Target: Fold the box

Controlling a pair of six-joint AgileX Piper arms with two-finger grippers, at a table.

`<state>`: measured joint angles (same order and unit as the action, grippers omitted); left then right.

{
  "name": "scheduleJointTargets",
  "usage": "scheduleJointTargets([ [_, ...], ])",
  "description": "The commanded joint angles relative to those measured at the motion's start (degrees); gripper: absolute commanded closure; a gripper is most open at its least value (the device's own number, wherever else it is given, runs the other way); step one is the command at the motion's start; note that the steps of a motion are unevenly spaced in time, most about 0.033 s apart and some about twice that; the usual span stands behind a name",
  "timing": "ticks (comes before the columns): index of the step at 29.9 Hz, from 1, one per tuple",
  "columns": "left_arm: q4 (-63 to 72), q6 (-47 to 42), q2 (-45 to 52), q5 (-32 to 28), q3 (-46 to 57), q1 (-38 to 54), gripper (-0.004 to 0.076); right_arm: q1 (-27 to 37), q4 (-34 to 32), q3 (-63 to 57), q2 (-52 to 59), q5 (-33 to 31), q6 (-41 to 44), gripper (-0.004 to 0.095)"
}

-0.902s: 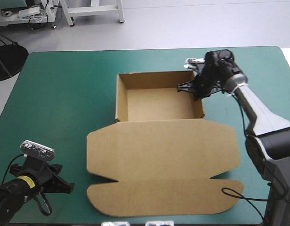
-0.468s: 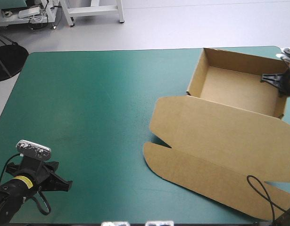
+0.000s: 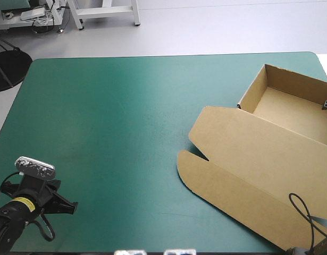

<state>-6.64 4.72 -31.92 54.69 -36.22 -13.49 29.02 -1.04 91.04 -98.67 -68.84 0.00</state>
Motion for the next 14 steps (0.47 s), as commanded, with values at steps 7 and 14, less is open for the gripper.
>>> scheduleJointTargets([
  [7,-0.27,-0.47,-0.13,-2.67,-1.52,-0.22,0.0732,-0.34,-1.07,1.35,2.01,-2.63,-2.78,0.052],
  [14,-2.14,-0.47,-0.13,-2.67,-1.52,-0.22,0.0732,-0.34,-2.96,5.73,4.86,-2.73,-2.78,0.052],
])
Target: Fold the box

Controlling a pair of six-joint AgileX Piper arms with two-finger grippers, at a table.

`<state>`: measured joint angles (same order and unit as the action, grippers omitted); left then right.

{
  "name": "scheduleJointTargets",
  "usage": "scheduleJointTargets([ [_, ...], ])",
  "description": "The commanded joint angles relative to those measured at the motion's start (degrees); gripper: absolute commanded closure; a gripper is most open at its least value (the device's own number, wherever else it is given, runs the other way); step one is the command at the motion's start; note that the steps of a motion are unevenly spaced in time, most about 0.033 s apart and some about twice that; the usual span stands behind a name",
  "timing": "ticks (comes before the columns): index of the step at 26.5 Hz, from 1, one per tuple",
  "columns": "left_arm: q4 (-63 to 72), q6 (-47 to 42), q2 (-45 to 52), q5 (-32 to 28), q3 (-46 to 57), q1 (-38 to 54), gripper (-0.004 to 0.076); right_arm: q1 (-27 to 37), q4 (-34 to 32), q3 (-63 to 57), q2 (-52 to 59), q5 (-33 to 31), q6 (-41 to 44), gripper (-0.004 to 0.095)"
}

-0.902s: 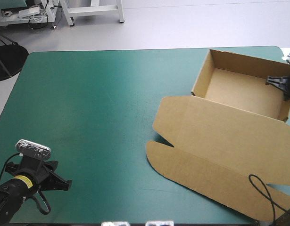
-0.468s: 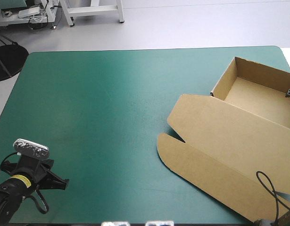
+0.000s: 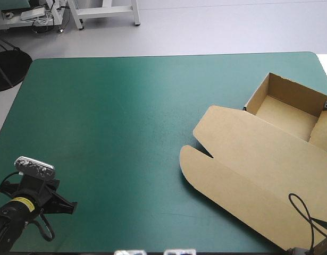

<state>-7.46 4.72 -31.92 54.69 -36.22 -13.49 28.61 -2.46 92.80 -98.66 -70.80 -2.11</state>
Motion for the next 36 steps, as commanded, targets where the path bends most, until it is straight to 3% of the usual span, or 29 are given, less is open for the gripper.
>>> scheduleJointTargets([
  [1,-1.45,-0.47,-0.13,-2.67,-1.52,-0.22,0.0732,0.06,-1.53,4.92,5.78,-0.77,-0.67,0.052],
  [6,-1.35,-1.21,-0.13,-2.77,-1.32,-0.22,0.0732,0.06,1.23,7.18,11.8,-0.77,-0.67,0.052],
  [11,-1.03,-7.71,-0.13,-7.31,2.39,-0.22,0.0732,0.06,11.74,7.18,19.69,-0.77,-5.78,0.0577],
  [14,1.0,-8.27,-0.13,-7.85,5.01,-0.22,0.0732,-0.04,21.0,6.03,25.04,-0.77,-6.85,0.0698],
  [15,1.87,-8.14,-0.13,-7.85,5.47,-0.22,0.0732,-0.47,23.44,4.65,27.35,-0.77,-8.22,0.0781],
  [17,3.56,-8.14,-0.1,-8.1,6.17,-0.22,0.0732,-2.5,24.23,1.98,30.9,-0.77,-10.81,0.0905],
  [24,5.36,-7.93,3.26,-11.93,7.91,-0.22,0.0732,-14.23,22.41,-19.83,46.07,2.01,-14.17,0.0925],
  [36,8.92,-4.72,13.35,-12.41,11.18,-0.22,0.0732,-15.34,27.25,-57.0,65.65,13.02,-24.63,0.0925],
])
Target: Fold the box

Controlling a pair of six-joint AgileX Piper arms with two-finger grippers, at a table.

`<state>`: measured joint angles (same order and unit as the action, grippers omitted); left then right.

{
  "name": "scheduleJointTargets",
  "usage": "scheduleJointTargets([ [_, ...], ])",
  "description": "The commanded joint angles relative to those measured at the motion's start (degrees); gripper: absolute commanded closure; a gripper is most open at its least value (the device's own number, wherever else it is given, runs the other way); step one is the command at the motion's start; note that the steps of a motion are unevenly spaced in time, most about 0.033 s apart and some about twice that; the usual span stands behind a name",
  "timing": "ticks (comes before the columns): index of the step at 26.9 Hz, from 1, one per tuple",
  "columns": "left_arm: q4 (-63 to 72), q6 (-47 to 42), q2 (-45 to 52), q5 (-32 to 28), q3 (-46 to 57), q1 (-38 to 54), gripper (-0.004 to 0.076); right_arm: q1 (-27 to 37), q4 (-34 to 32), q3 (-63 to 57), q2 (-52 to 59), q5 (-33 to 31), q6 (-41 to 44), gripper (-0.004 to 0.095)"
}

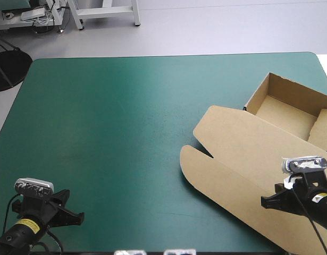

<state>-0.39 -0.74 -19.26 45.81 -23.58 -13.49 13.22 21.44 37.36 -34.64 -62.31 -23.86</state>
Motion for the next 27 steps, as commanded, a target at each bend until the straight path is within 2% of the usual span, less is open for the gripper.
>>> scheduleJointTargets([
  [1,2.21,0.74,1.21,-3.54,-1.46,-0.22,0.0732,0.05,4.05,-2.72,2.64,5.15,-3.93,0.0925],
  [10,2.33,0.74,1.87,-3.54,-1.46,-0.22,0.0732,0.05,4.86,-6.96,4.16,7.89,-4.79,0.0925],
  [27,2.33,0.74,1.87,-3.65,-1.46,-0.22,0.0732,0.05,5.81,-6.96,4.16,7.07,-3.54,0.0925],
])
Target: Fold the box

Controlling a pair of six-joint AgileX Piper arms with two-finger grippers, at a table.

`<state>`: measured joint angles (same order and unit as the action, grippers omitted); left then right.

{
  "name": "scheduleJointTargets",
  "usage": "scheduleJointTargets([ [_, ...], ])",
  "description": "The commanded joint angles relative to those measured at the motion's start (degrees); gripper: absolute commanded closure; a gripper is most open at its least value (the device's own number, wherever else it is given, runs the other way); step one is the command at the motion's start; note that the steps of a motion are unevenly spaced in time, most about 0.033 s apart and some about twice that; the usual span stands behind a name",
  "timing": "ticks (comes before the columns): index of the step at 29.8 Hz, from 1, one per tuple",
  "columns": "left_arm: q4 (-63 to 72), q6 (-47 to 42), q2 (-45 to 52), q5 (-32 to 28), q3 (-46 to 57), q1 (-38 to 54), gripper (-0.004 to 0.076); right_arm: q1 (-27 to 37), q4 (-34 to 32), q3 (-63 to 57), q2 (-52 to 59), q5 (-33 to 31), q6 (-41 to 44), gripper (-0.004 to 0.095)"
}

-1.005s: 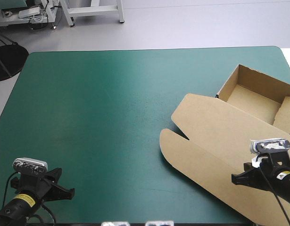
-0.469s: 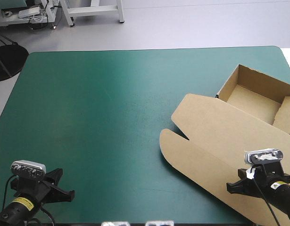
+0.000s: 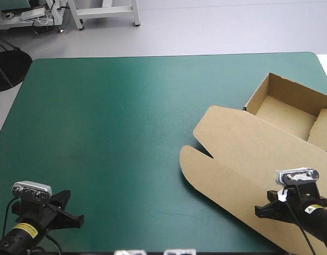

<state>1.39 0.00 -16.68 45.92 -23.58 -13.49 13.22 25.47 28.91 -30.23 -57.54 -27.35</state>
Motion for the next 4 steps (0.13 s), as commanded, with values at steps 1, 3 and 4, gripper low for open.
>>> scheduleJointTargets([
  [1,0.55,0.0,-0.72,-3.76,-1.46,-0.22,0.0732,0.05,1.78,1.48,-0.25,2.3,-0.04,0.0925],
  [3,0.55,0.0,-0.72,-3.76,-1.46,-0.22,0.0732,0.05,1.78,1.48,-0.25,2.3,-0.04,0.0925],
  [4,0.55,0.0,-0.72,-3.76,-1.46,-0.22,0.0732,0.05,1.78,1.48,-0.25,2.3,-0.04,0.0925],
])
